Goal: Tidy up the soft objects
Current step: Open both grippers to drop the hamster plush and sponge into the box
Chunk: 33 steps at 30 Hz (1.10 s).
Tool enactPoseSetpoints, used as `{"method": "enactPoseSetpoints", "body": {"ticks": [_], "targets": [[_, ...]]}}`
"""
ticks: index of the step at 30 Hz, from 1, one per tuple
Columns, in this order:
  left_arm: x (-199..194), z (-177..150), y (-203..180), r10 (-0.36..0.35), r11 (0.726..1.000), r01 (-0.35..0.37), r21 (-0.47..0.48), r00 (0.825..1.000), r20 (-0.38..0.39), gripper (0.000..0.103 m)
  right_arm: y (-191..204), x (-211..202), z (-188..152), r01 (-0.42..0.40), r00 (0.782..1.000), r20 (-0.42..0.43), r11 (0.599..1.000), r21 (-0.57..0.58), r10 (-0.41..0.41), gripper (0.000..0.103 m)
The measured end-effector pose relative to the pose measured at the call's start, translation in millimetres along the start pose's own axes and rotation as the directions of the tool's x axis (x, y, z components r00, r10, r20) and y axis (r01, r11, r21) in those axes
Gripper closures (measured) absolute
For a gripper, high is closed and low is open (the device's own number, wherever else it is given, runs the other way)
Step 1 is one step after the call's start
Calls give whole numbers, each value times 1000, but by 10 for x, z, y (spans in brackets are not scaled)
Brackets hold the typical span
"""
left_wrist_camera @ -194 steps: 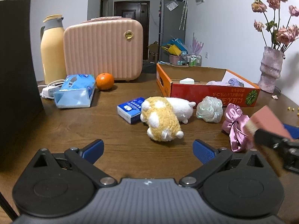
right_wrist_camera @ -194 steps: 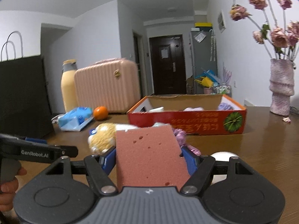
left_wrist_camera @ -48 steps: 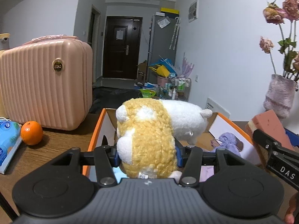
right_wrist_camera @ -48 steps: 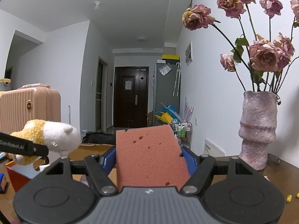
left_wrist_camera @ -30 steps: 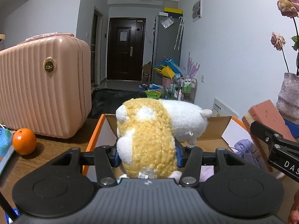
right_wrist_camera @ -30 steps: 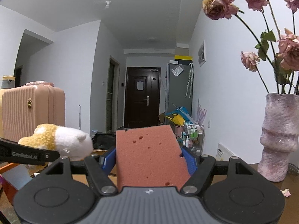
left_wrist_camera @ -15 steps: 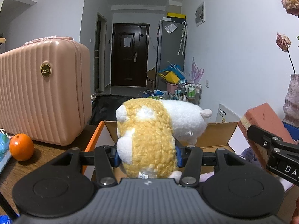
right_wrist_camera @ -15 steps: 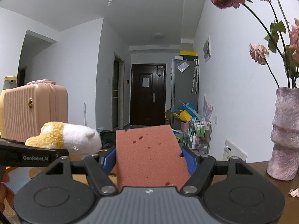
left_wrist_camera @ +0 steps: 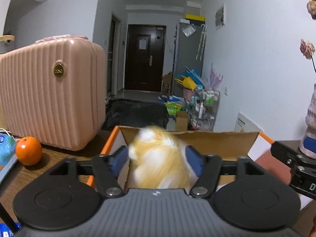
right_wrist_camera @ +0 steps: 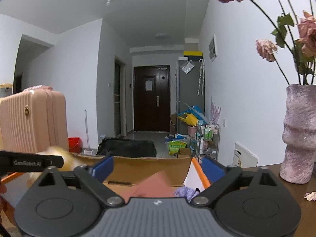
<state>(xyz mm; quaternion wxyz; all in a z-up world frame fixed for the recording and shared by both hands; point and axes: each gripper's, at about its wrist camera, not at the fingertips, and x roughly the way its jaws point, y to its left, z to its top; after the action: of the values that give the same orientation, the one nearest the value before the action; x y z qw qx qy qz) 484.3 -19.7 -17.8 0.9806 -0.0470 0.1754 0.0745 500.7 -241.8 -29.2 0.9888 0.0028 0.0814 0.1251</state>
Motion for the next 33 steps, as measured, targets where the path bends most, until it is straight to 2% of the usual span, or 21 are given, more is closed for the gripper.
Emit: {"method": "enactPoseSetpoints", "body": {"ticks": [1, 3, 7, 33], "targets": [[-21, 4, 10, 4, 1000, -4, -5, 1000, 10, 11, -8, -3, -3, 1, 1000, 1, 1000, 4, -1, 0], [-61, 7, 9, 17, 1000, -17, -3, 999, 33, 0, -17, -1, -8, 6, 1000, 0, 1000, 9, -6, 0], [-134, 1, -31, 44, 999, -46, 17, 996, 84, 0, -39, 6, -6, 13, 1000, -3, 1000, 13, -13, 0], [-187, -78, 38, 63, 997, -66, 27, 995, 80, 0, -88, -163, -40, 51, 999, 9, 999, -14, -51, 0]]}}
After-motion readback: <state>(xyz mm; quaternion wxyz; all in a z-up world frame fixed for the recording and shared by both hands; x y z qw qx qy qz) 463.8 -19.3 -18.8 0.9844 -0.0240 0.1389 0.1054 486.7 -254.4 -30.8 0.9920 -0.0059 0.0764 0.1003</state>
